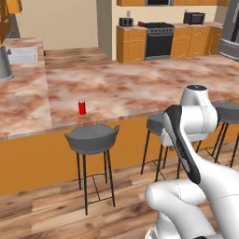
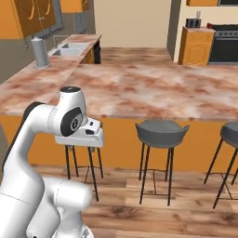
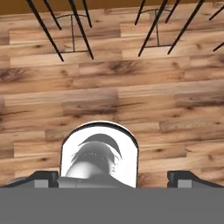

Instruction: Four empty soda cans are scattered around the kitchen. Gather all the cans and cluster them next to the stove for recycling.

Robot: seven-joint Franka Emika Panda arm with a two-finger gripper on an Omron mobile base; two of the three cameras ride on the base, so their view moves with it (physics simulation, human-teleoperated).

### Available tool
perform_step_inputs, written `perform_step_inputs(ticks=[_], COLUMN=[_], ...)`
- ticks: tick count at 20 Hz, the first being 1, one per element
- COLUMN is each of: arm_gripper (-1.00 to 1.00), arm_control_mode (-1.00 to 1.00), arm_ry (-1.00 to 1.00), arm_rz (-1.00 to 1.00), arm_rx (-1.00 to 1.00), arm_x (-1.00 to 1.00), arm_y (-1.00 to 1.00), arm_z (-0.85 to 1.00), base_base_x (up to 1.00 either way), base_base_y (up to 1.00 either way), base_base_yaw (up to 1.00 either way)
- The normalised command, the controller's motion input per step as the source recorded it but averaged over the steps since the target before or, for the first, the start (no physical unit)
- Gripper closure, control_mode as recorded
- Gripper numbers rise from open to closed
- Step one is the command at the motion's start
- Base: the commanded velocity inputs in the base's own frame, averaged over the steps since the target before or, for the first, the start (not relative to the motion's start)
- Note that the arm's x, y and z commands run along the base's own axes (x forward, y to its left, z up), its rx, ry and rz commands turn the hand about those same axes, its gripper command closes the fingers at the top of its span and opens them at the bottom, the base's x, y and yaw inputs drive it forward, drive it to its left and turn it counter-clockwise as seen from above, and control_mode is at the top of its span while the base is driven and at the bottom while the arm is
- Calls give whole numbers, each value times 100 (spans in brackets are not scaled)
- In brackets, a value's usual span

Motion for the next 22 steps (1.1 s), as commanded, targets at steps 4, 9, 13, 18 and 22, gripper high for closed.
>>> perform_step_inputs(ticks=[4,9,13,18,22], arm_gripper=[-100,-100,-100,-100,-100], arm_control_mode=[100,100,100,100,100], arm_ry=[0,0,0,0,0], arm_rz=[0,0,0,0,0], arm_rx=[0,0,0,0,0], arm_x=[0,0,0,0,0], arm_y=[0,0,0,0,0], arm_z=[0,0,0,0,0], base_base_x=[49,53,46,56,70], base_base_y=[92,81,82,49,7], base_base_yaw=[5,20,15,3,0])
